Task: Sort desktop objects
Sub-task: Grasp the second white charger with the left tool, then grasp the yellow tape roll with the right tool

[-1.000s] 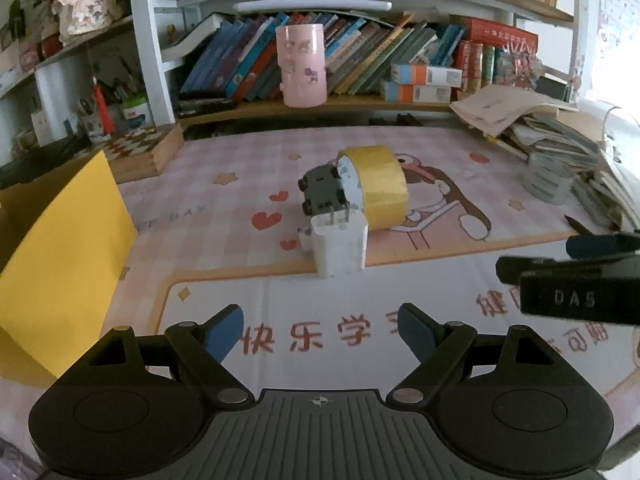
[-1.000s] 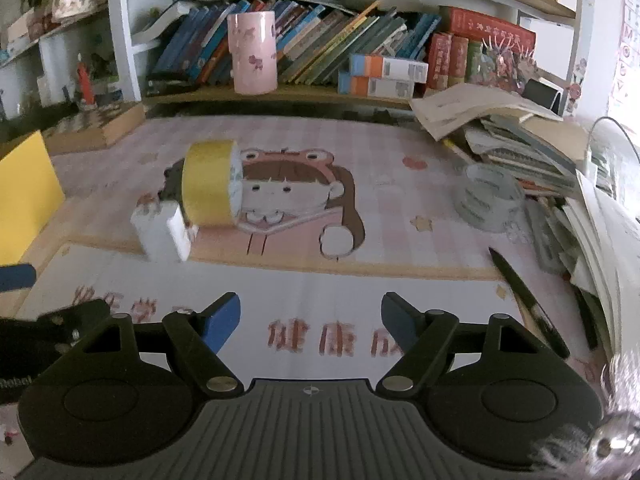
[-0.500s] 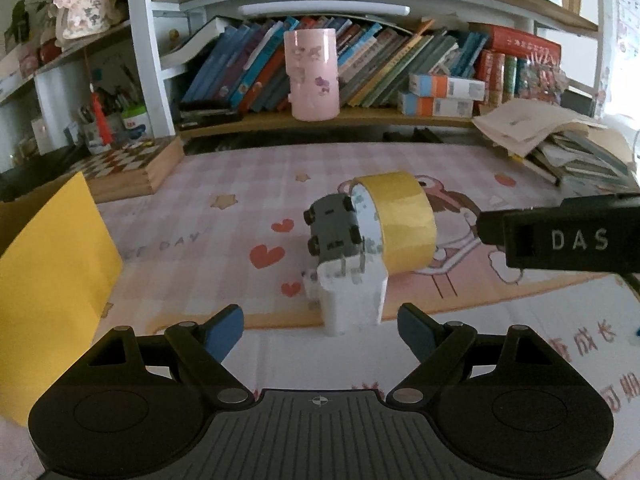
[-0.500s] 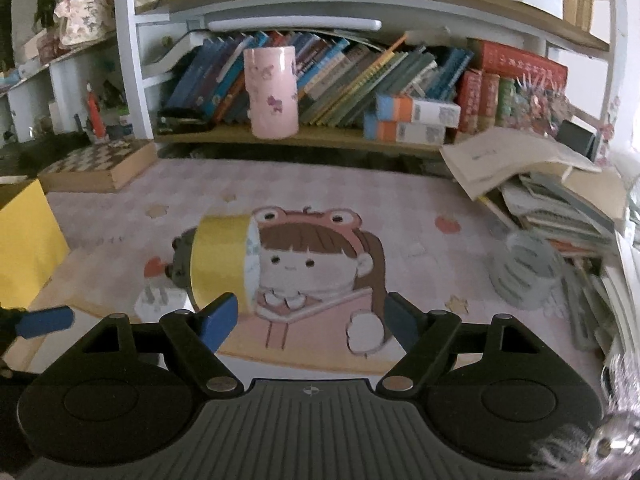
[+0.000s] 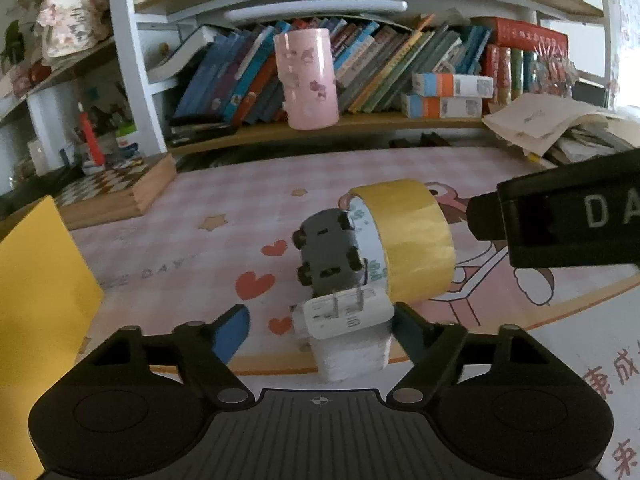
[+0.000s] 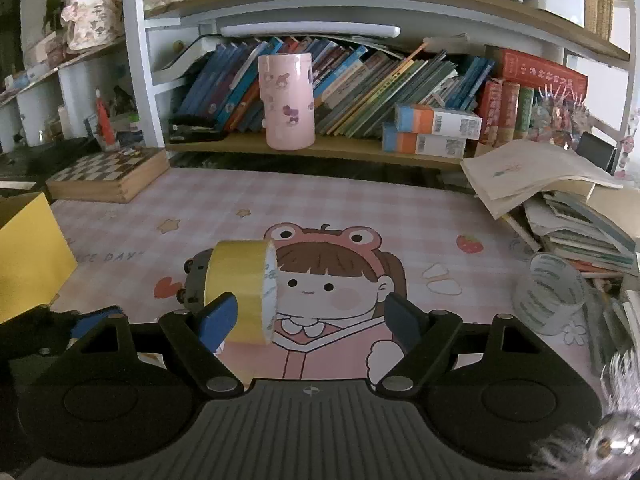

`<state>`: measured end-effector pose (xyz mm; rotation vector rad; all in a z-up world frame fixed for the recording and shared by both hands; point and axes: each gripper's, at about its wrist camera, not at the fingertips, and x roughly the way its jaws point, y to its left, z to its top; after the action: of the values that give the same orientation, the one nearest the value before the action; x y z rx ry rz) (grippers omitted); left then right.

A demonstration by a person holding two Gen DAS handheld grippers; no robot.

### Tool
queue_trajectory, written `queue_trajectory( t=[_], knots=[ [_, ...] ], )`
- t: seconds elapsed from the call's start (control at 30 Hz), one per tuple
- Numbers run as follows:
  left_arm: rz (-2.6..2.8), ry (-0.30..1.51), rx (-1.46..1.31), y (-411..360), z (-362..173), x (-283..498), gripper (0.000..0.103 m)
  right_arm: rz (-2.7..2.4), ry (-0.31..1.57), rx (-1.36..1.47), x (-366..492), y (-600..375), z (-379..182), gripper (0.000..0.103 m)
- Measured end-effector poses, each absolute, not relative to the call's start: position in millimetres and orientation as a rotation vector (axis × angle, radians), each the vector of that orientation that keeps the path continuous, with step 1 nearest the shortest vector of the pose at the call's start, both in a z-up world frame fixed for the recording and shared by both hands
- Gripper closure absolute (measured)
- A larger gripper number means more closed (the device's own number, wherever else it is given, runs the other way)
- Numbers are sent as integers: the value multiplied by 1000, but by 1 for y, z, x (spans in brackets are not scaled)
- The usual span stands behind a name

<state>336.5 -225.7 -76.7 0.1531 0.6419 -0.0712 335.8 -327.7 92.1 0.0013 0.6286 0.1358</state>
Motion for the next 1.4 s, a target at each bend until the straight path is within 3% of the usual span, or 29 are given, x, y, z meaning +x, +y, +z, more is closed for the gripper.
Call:
queue_trajectory(
  t=[0.07, 0.13, 0.17, 0.47, 0.93, 1.2, 1.27, 1.3, 1.33, 1.4],
  knots=[
    [-88, 644, 158, -228, -79, 339, 39, 137, 631, 0, 336, -327, 92, 24],
    [-113, 645, 167, -231, -81, 339, 55, 137, 633, -3, 337, -327, 92, 24],
    [-130, 646, 172, -232, -82, 339, 57, 137, 634, -4, 337, -328, 92, 24],
    [-137, 632, 174, -229, -75, 321, 58, 138, 647, -6, 338, -328, 88, 24],
    [36, 691, -4, -160, -54, 271, 58, 227, 670, -42, 361, -297, 78, 21],
    [80, 651, -4, -148, -37, 253, 58, 215, 671, -151, 380, -272, 60, 24],
    [81, 641, 5, -148, -34, 251, 58, 213, 679, -178, 383, -270, 55, 36],
    [80, 635, 13, -148, -32, 250, 58, 217, 689, -184, 384, -270, 53, 53],
    [77, 629, 20, -149, -31, 249, 58, 232, 703, -177, 385, -271, 52, 63],
    [69, 624, 30, -150, -30, 247, 58, 240, 717, -162, 385, -274, 52, 63]
  ],
)
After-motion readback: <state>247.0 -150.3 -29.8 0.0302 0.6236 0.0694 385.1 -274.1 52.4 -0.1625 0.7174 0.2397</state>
